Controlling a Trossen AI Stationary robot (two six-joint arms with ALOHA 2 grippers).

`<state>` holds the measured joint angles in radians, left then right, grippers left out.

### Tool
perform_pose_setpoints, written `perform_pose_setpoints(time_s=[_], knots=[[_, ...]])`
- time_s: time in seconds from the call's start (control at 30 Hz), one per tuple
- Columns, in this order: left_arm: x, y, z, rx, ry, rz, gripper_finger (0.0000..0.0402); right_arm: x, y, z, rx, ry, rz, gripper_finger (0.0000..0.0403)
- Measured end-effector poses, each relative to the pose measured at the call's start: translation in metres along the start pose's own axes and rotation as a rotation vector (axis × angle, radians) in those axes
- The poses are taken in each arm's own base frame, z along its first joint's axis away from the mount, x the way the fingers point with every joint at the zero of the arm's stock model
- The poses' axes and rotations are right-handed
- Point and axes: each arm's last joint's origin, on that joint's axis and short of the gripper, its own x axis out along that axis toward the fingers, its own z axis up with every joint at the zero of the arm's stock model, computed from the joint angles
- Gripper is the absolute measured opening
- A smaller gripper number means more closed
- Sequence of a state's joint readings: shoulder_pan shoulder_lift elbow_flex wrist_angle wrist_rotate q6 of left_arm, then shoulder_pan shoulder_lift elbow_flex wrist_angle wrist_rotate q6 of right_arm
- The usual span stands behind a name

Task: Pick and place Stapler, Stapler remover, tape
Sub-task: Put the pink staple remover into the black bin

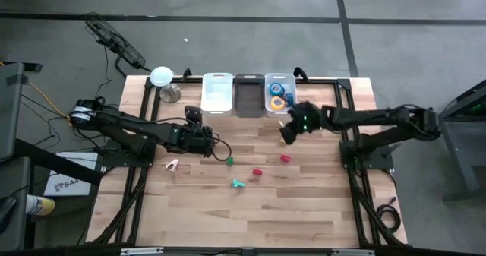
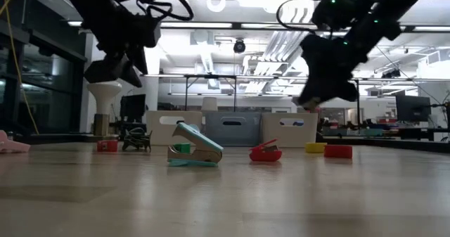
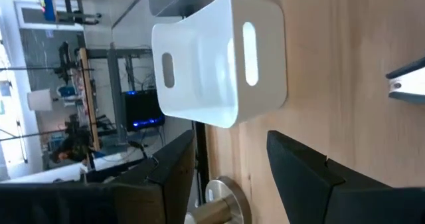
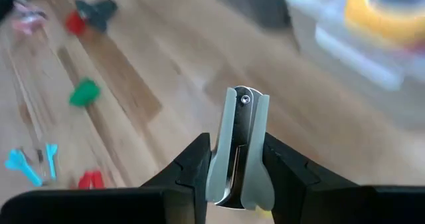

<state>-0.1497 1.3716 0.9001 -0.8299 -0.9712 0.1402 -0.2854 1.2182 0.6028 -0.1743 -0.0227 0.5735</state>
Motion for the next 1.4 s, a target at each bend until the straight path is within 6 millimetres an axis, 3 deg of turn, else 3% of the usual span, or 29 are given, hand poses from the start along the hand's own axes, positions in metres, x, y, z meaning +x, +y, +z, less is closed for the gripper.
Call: perform_pose_setpoints(time_s=[0.2, 0.33, 0.5, 0.7, 1.07, 1.4], knots=[[-0.010, 0.012, -0.016, -0.050, 0.020, 0.014, 0.0183, -0.003, 0.000, 0.048, -0.143, -0.093, 0.019, 0.0100], [-0.017, 0.022, -0.026, -0.107, 0.011, 0.028, 0.0183, 0.008, 0.000, 0.080, -0.265, -0.083, 0.001, 0.0100], [-0.021, 0.026, -0.037, -0.141, 0.003, 0.043, 0.0183, 0.033, -0.004, 0.120, -0.418, -0.044, 0.002, 0.0100], [-0.016, 0.016, -0.060, -0.211, 0.008, 0.044, 0.0183, 0.069, -0.023, 0.157, -0.531, 0.079, -0.029, 0.0100], [-0.019, 0.018, -0.072, -0.316, -0.048, 0.008, 0.0183, 0.127, -0.043, 0.181, -0.649, 0.266, 0.004, 0.0107], [-0.020, 0.018, -0.072, -0.345, -0.059, -0.008, 0.0183, 0.141, -0.045, 0.180, -0.744, 0.293, 0.003, 0.0109]])
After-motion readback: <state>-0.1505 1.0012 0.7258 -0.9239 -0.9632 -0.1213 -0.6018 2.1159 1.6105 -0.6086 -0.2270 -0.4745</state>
